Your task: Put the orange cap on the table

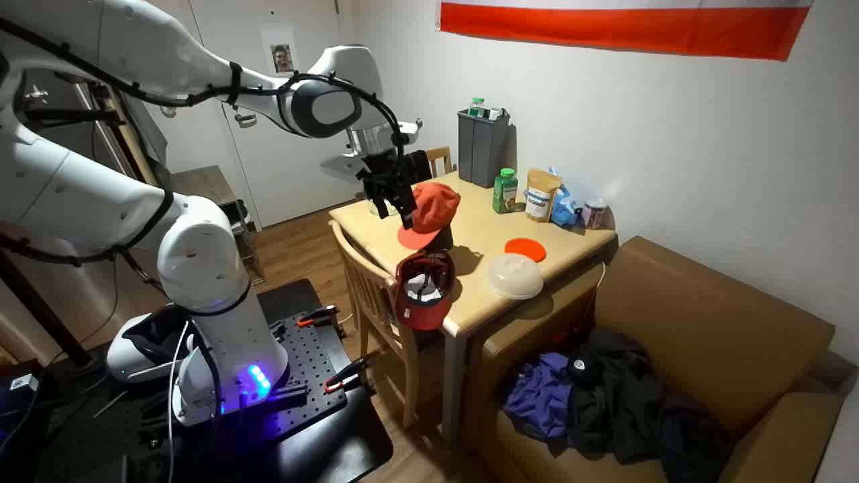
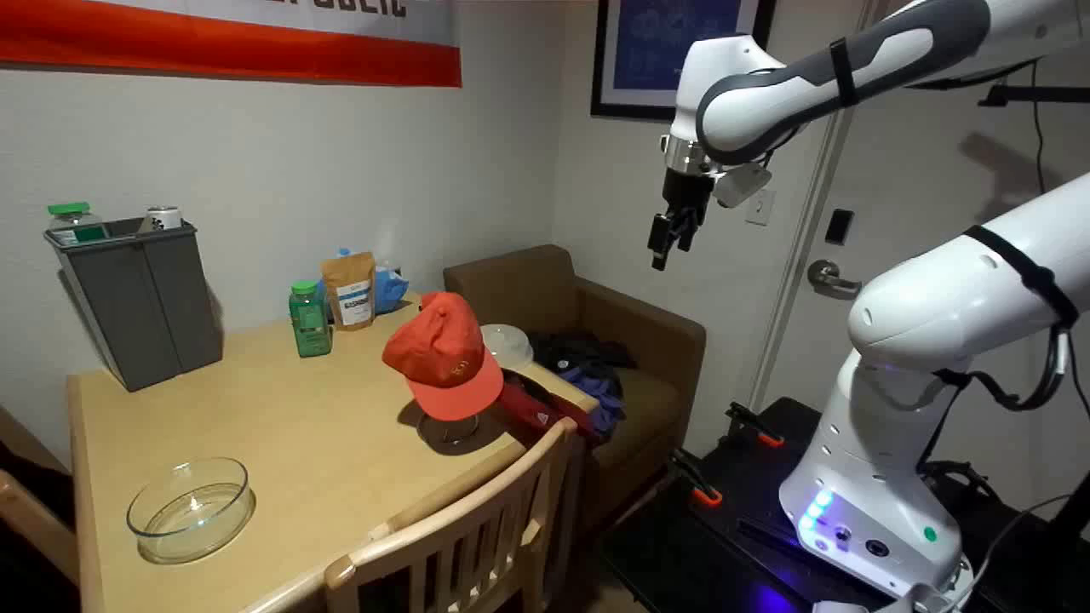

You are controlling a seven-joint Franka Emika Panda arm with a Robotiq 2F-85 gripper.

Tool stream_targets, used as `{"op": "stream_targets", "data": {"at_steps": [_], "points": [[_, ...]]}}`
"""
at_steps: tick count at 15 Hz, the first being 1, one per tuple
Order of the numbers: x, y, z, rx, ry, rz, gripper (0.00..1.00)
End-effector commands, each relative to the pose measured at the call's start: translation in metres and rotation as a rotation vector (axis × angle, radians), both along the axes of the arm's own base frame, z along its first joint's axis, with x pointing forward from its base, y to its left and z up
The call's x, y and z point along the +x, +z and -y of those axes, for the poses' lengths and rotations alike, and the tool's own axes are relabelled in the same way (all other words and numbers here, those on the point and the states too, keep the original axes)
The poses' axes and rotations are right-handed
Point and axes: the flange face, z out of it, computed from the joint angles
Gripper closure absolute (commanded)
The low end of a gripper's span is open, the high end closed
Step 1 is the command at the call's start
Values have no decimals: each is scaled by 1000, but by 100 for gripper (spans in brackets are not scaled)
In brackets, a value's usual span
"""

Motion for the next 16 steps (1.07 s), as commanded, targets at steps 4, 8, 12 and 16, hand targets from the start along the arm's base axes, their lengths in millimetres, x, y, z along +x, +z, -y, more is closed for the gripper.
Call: {"op": "stream_targets", "data": {"at_steps": [4,8,12,16], "points": [[5,1,-6,-4,4,-7,0],[22,3,-15,-5,34,-10,0],[57,14,-29,-37,100,-29,0],[107,40,-55,-43,161,-42,0]]}}
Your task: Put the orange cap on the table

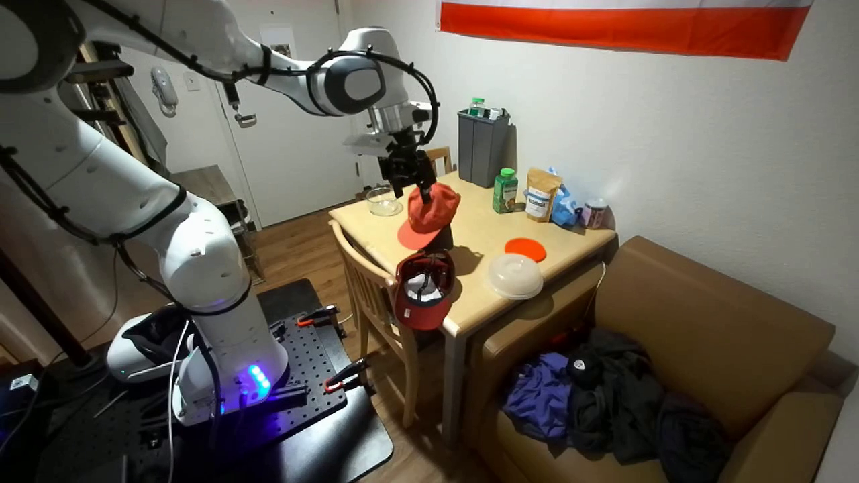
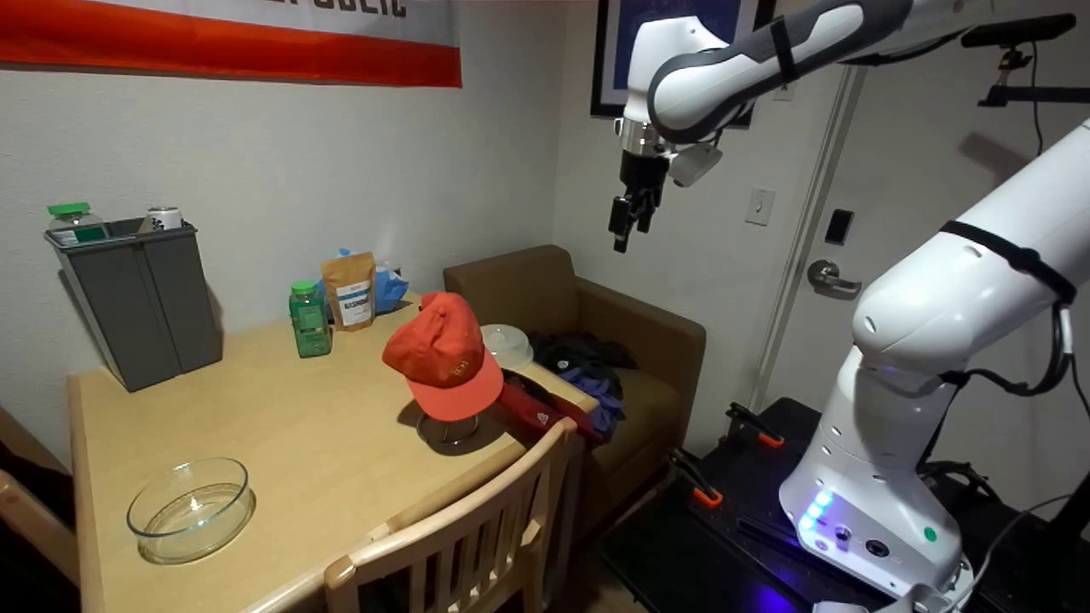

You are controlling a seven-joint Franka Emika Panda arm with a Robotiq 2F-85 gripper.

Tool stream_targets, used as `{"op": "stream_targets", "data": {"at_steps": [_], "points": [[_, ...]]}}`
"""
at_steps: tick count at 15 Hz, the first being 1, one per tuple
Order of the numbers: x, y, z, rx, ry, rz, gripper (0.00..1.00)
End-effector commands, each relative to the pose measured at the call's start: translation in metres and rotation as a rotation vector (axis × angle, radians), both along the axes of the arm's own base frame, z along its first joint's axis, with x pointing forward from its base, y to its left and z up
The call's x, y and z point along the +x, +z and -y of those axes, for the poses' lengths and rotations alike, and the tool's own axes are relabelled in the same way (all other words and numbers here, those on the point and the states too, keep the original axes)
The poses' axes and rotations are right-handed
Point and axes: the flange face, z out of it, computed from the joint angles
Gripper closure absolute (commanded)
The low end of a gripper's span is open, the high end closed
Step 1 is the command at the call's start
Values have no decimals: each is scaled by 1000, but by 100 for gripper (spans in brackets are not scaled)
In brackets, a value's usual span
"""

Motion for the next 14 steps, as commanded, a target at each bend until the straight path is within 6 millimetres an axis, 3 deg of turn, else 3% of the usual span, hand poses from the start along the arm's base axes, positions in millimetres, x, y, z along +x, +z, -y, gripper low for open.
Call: {"op": "stream_targets", "data": {"at_steps": [1,4,5,6,8,12,14], "points": [[54,26,-24,-19,58,-35,0],[83,46,-45,-21,80,-43,0],[85,48,-47,-26,86,-42,0],[71,40,-42,-11,60,-18,0],[82,43,-48,-12,67,-24,0],[84,42,-48,-12,67,-28,0],[97,40,-59,13,82,-23,0]]}}
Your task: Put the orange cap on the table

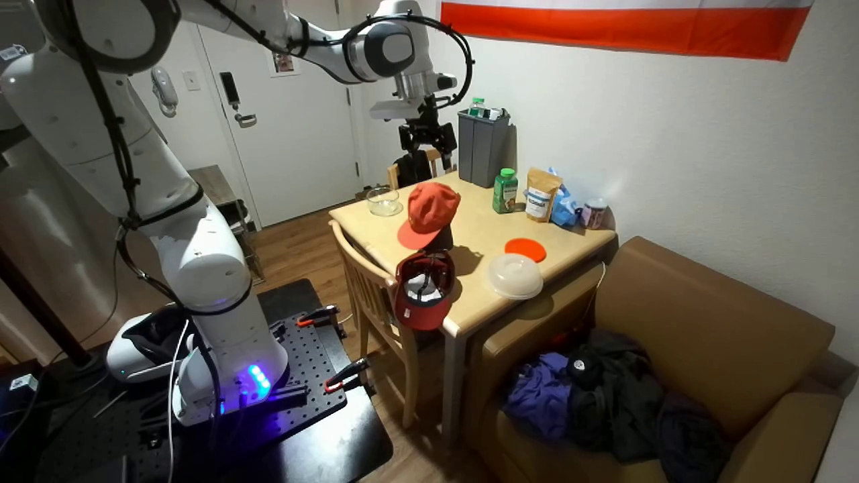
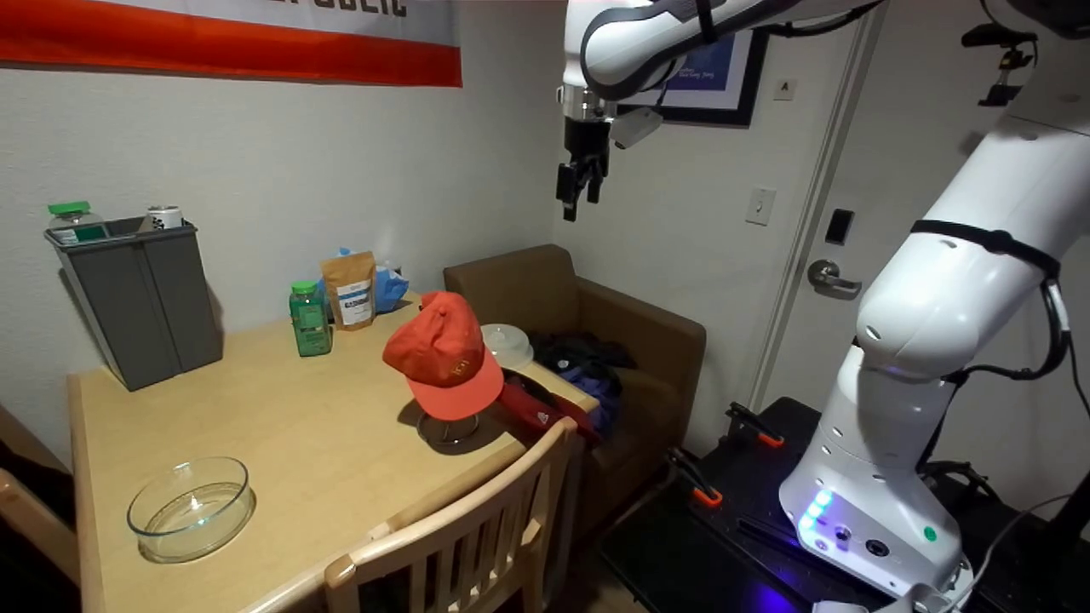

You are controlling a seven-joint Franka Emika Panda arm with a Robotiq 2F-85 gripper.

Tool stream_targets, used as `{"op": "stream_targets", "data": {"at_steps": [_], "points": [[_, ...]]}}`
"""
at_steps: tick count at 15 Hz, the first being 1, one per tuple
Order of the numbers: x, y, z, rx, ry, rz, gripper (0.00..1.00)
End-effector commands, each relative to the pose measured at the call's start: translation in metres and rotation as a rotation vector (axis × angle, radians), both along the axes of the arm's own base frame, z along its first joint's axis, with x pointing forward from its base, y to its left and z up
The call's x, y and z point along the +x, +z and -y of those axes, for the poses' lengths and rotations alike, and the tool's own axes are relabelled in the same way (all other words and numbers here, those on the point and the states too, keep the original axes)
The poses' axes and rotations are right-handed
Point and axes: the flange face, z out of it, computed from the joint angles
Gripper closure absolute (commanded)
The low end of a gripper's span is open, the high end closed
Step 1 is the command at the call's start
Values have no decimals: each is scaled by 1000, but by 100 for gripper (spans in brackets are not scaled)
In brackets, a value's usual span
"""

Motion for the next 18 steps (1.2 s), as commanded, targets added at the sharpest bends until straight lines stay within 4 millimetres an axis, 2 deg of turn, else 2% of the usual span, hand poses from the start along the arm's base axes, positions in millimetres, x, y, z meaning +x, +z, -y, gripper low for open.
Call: {"op": "stream_targets", "data": {"at_steps": [1,5,10,12,13,18], "points": [[21,-2,-20,21,38,1,0],[52,-6,-66,25,162,4,0],[84,-20,-120,24,311,-79,0],[89,-18,-124,-3,330,-84,0],[80,-26,-121,13,296,-66,0],[89,-25,-125,12,312,-73,0]]}}
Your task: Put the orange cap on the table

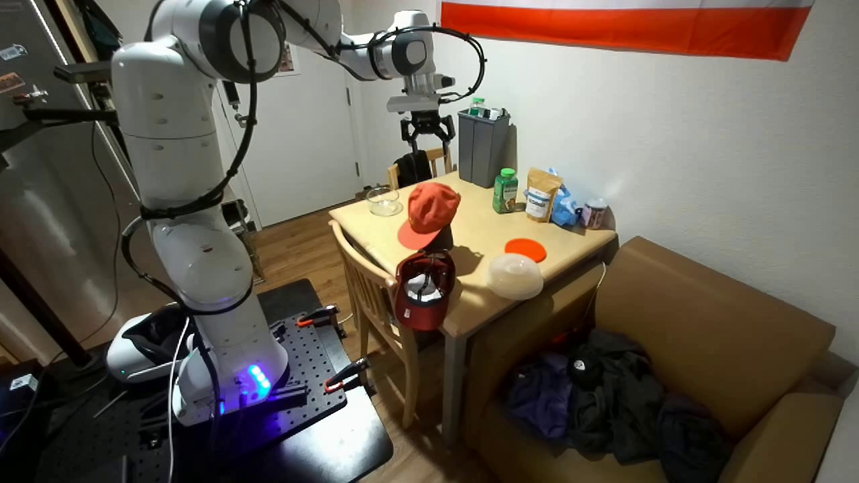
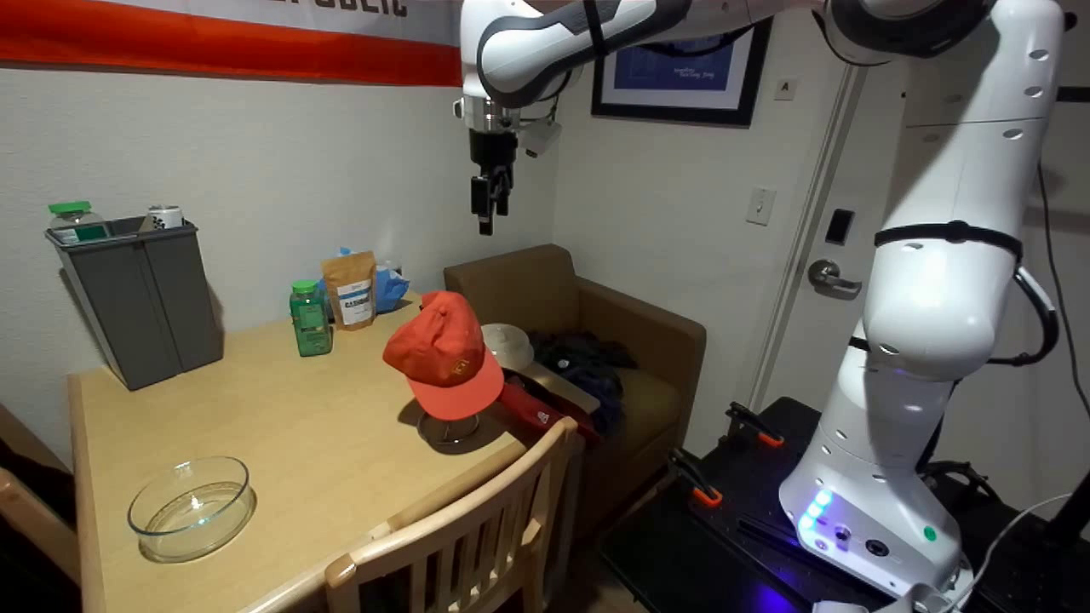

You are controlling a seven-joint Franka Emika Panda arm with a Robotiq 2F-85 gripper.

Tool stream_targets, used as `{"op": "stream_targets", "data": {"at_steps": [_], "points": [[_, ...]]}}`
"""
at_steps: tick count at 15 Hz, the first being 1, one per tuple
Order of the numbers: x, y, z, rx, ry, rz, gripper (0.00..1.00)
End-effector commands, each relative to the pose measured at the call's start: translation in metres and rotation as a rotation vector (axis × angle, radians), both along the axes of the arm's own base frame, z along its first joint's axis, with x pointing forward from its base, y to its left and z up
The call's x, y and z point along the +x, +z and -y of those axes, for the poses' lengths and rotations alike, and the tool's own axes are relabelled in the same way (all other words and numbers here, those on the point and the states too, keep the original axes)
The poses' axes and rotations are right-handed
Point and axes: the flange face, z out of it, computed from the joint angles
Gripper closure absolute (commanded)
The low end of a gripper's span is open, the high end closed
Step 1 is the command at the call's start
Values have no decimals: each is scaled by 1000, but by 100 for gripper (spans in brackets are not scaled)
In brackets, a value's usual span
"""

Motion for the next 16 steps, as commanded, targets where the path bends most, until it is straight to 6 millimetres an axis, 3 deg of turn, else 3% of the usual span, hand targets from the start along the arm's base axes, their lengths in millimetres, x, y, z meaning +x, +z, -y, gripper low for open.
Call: {"op": "stream_targets", "data": {"at_steps": [1,10,16], "points": [[0,1,-1,0,0,-1,0],[22,-50,-81,52,243,-68,0],[42,-86,-102,88,306,-181,0]]}}
